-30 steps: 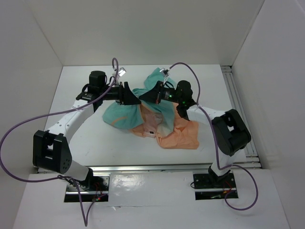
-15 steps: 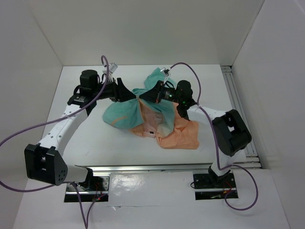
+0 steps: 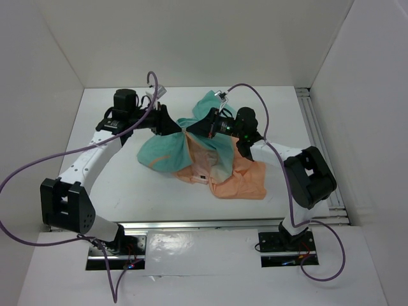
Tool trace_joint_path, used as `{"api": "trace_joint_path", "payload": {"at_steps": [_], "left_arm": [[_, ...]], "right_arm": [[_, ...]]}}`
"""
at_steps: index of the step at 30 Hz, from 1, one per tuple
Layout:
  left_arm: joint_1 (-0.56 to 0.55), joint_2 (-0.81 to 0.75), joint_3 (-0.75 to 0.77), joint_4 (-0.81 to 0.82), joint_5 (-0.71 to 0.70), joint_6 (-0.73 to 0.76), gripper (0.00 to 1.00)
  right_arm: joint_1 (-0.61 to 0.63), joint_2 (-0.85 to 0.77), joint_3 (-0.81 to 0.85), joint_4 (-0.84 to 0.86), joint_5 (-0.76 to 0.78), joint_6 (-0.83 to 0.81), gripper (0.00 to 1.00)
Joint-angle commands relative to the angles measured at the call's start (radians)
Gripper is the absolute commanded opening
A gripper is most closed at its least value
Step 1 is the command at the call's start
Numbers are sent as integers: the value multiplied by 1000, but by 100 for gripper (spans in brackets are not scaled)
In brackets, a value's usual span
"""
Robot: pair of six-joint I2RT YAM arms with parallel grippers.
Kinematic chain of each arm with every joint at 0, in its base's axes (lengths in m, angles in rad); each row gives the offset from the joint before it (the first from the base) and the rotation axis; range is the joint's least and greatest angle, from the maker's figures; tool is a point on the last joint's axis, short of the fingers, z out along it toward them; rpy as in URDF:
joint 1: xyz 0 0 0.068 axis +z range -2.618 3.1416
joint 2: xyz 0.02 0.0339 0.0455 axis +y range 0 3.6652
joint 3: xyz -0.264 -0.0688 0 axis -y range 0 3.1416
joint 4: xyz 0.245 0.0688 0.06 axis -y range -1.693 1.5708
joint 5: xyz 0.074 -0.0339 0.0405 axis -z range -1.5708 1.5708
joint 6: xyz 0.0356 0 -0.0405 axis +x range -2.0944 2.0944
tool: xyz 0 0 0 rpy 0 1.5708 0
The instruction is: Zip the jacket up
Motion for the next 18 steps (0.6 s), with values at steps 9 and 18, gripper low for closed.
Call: {"api": "trace_joint_path", "payload": {"at_steps": [9, 18], "left_arm": [[-11, -4, 14, 63, 57, 104, 45], [-32, 16, 23, 53, 79, 104, 52]], "right_arm": [[6, -42, 19, 20, -2, 1, 0], [6, -33, 19, 43, -12, 22, 0]]}}
